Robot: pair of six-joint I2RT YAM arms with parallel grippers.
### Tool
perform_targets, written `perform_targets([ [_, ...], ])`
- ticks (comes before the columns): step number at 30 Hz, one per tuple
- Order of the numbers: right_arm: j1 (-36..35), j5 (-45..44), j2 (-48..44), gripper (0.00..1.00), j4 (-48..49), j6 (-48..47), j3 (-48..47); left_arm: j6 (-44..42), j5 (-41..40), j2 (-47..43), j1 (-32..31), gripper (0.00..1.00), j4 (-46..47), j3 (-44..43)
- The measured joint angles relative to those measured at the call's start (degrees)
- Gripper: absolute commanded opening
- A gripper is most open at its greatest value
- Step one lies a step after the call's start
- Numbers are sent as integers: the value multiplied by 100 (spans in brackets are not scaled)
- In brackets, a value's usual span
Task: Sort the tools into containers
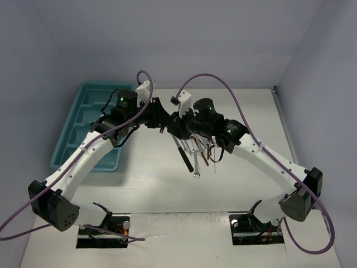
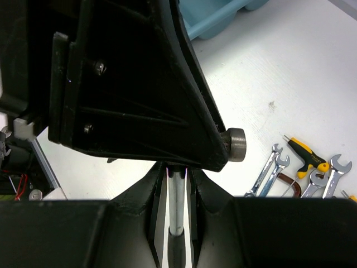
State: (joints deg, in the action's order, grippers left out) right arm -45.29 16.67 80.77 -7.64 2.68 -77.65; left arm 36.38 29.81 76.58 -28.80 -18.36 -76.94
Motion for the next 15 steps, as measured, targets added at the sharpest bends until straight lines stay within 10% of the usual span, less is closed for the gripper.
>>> perform_targets([
  [7,-18,-42,64,5,-4,4,-2,-19,-80,-37,-24,0,26,71],
  [15,-28,-208,40,79,158,41,4,-72,-387,-117,30,0,-67,93],
])
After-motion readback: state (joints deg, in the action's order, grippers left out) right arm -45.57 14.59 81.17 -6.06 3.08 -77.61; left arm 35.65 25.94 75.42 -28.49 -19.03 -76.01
